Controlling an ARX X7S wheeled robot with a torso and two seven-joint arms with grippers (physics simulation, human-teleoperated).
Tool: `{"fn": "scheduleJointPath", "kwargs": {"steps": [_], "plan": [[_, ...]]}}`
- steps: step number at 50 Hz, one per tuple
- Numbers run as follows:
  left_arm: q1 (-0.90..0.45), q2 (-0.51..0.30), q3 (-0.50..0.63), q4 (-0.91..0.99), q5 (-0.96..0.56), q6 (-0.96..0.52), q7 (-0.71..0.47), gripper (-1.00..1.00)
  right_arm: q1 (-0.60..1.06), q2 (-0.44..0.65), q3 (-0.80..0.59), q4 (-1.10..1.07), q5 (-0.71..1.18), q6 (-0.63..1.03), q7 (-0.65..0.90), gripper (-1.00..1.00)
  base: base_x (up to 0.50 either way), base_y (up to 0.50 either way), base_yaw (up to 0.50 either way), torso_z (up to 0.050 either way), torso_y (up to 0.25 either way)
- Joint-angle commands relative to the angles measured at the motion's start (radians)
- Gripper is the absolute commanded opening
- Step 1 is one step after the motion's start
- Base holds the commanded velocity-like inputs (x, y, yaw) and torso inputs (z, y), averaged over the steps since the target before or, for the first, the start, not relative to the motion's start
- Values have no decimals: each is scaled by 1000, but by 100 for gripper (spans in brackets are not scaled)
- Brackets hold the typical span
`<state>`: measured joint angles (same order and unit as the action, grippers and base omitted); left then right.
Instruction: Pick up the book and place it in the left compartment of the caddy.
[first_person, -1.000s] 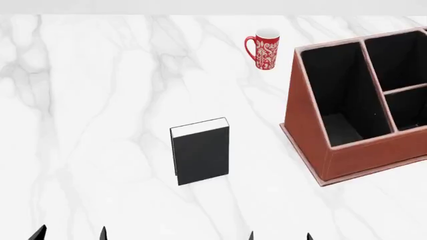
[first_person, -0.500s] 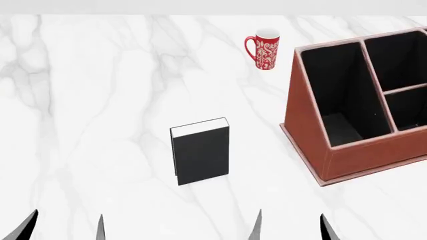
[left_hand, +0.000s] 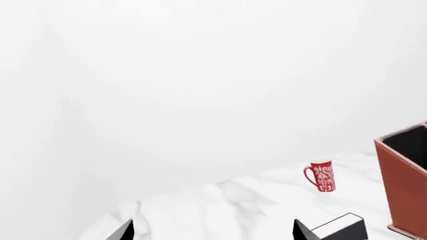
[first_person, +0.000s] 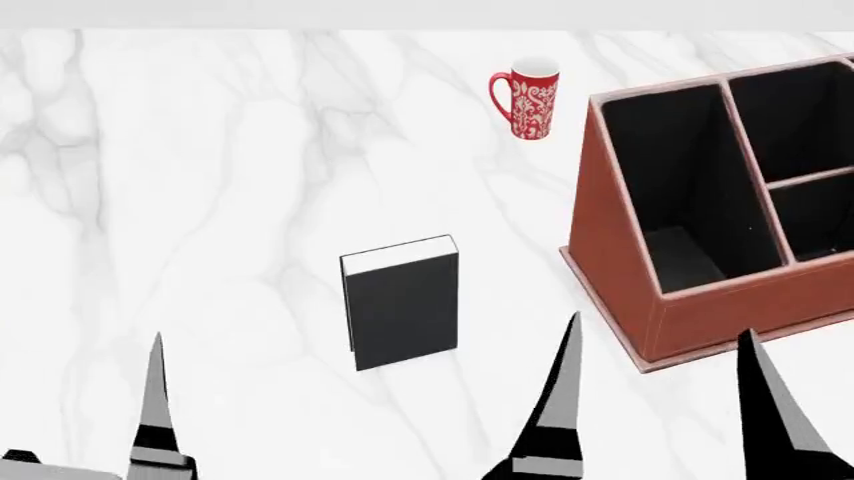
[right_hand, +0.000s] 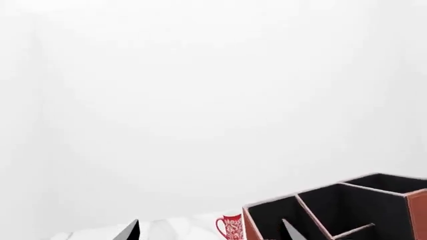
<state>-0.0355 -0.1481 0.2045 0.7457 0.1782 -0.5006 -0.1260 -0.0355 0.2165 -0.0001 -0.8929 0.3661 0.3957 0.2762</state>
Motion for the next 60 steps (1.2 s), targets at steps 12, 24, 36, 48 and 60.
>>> {"fn": "scheduleJointPath", "kwargs": {"steps": [12, 24, 36, 48, 60], "plan": [[19, 148, -24, 301, 393, -77, 223, 100, 274, 1147, -691, -154, 131, -818, 1129, 100, 0, 0, 0, 0, 0], [136, 148, -208, 301, 329, 125, 136, 100, 630, 1239, -1080, -154, 71, -903, 1244, 100, 0, 0, 0, 0, 0], [302, 148, -415, 301, 175, 332, 48, 100, 819, 1273, -1283, -154, 42, -942, 1280, 100, 0, 0, 0, 0, 0], [780, 148, -682, 301, -65, 790, -159, 100, 873, 1304, -1339, -154, 24, -969, 1293, 100, 0, 0, 0, 0, 0], [821, 148, -889, 301, -172, 852, -300, 100, 722, 1298, -1171, -154, 35, -960, 1294, 100, 0, 0, 0, 0, 0]]}}
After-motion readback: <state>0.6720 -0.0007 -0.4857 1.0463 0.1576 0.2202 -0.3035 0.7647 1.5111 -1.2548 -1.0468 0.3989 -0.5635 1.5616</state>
